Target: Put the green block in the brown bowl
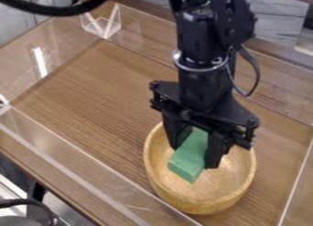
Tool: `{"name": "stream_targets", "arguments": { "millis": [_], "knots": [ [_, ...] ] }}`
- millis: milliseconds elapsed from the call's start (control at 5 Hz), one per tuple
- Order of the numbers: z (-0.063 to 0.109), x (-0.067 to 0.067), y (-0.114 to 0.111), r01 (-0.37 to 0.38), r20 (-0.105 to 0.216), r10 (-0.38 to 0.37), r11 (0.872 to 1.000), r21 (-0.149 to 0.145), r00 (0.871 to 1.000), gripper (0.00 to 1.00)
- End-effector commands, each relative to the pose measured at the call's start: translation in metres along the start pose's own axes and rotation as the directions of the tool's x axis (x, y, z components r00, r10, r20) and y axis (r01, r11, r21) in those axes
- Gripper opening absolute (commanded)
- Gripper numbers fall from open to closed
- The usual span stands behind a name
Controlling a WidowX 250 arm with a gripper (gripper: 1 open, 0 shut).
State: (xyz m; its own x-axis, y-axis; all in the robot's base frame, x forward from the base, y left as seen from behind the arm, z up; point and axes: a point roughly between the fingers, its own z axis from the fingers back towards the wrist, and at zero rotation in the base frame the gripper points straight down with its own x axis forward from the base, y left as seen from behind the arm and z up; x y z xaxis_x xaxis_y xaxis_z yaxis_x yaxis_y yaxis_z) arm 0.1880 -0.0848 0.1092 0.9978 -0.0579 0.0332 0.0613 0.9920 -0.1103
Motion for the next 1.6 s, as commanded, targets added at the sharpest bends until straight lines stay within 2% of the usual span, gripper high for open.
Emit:
{"name": "stream_targets", "arguments": {
  "millis": [0,1400],
  "knots": [
    [0.0027,0.0033,-0.0018,0.007,0.025,-0.007,1.0,-0.008,1.0,0.0],
    [0.001,0.0023,0.0043,0.005,0.017,-0.005,1.0,-0.02,1.0,0.0]
  ]
}}
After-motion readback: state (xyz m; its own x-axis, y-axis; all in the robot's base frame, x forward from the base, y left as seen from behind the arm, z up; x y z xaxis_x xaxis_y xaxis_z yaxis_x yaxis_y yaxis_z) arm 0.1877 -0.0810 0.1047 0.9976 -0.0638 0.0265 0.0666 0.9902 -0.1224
